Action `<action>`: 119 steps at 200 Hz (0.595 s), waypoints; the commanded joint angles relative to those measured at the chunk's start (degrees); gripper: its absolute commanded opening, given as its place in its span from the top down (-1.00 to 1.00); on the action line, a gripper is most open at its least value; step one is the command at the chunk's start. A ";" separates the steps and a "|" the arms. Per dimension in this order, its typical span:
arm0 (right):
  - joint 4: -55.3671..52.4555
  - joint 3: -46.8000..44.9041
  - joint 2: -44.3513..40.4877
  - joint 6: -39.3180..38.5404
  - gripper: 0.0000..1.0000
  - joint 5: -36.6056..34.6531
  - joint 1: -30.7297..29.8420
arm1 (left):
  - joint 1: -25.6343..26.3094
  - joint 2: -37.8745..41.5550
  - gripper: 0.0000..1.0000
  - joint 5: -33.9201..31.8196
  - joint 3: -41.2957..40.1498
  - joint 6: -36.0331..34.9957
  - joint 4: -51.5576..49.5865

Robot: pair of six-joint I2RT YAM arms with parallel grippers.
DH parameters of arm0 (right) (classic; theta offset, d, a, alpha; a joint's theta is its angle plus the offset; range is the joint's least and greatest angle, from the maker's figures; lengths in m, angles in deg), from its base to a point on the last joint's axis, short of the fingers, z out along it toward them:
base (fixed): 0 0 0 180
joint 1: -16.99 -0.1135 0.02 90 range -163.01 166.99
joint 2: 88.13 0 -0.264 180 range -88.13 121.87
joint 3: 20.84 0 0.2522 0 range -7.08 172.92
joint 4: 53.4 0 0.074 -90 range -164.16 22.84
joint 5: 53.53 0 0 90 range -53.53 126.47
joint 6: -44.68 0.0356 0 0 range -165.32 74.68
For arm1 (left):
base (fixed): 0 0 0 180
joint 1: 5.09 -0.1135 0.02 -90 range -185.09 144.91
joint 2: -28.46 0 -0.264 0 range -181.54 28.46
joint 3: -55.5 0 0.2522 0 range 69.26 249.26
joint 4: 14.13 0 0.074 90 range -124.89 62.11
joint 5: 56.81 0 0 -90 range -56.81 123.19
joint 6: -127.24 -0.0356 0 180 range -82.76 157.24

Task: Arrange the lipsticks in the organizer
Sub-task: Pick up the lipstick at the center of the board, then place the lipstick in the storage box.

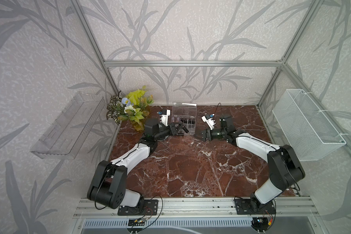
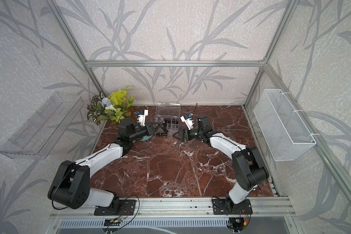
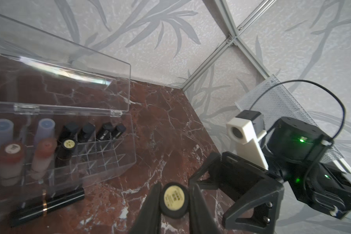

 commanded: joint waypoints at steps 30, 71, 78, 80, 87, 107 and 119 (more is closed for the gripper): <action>14.99 -3.73 -1.97 8.03 -0.54 -3.71 2.72 | 5.48 -9.43 0.56 -19.19 11.25 -13.97 -7.25; 16.13 -4.61 -2.45 8.49 -0.47 -4.41 3.24 | 8.65 -14.86 0.58 -27.93 16.67 -18.72 -5.74; 16.04 -4.68 -2.49 8.52 -0.46 -4.40 3.33 | 9.10 -15.78 0.58 -29.18 17.52 -19.59 -5.85; 16.04 -4.68 -2.58 8.53 -0.46 -4.41 3.33 | 9.18 -15.97 0.59 -29.48 17.67 -19.80 -5.86; 16.04 -4.73 -2.58 8.55 -0.45 -4.50 3.42 | 9.50 -16.76 0.60 -30.65 18.23 -20.39 -5.86; 15.86 -4.60 -2.41 8.59 -0.44 -4.40 3.51 | 10.70 -17.92 0.61 -34.59 18.80 -22.09 -5.50; 16.02 -4.64 -2.24 8.81 -0.44 -4.24 3.59 | 11.50 -18.46 0.61 -36.80 18.72 -23.22 -5.39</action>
